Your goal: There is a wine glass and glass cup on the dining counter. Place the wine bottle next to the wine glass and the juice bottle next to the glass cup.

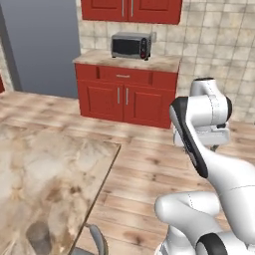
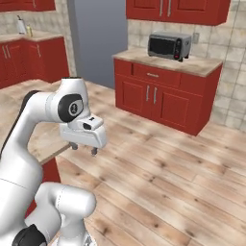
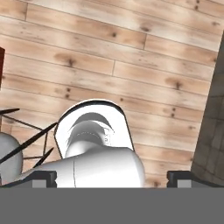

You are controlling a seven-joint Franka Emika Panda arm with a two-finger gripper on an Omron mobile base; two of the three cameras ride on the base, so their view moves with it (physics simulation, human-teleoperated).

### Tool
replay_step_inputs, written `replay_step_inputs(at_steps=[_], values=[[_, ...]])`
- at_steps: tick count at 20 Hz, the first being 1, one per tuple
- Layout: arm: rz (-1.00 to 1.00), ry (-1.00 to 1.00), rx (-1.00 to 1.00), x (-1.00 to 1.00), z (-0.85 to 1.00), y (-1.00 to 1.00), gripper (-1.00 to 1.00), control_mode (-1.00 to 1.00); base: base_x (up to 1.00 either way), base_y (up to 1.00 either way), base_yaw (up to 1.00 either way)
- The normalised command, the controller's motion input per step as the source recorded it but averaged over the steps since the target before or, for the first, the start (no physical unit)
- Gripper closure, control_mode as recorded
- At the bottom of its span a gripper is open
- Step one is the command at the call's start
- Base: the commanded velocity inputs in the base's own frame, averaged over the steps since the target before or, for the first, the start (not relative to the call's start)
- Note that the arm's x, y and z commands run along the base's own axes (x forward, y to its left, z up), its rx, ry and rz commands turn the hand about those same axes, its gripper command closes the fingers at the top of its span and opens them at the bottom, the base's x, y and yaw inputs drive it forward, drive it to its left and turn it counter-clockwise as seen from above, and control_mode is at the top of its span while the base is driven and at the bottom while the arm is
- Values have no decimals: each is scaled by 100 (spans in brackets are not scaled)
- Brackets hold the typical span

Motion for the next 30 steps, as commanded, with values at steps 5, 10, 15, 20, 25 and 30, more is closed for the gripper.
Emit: replay_step_inputs(at_steps=[5,10,15,20,25,30], values=[[0,0,0,0,0,0,-100,100,94,-5,0],[0,0,0,0,0,0,-100,100,94,-5,1],[0,0,0,0,0,0,-100,100,94,-2,4],[0,0,0,0,0,0,-100,100,94,0,12],[0,0,0,0,0,0,-100,100,91,0,29],[0,0,0,0,0,0,-100,100,84,0,38]])
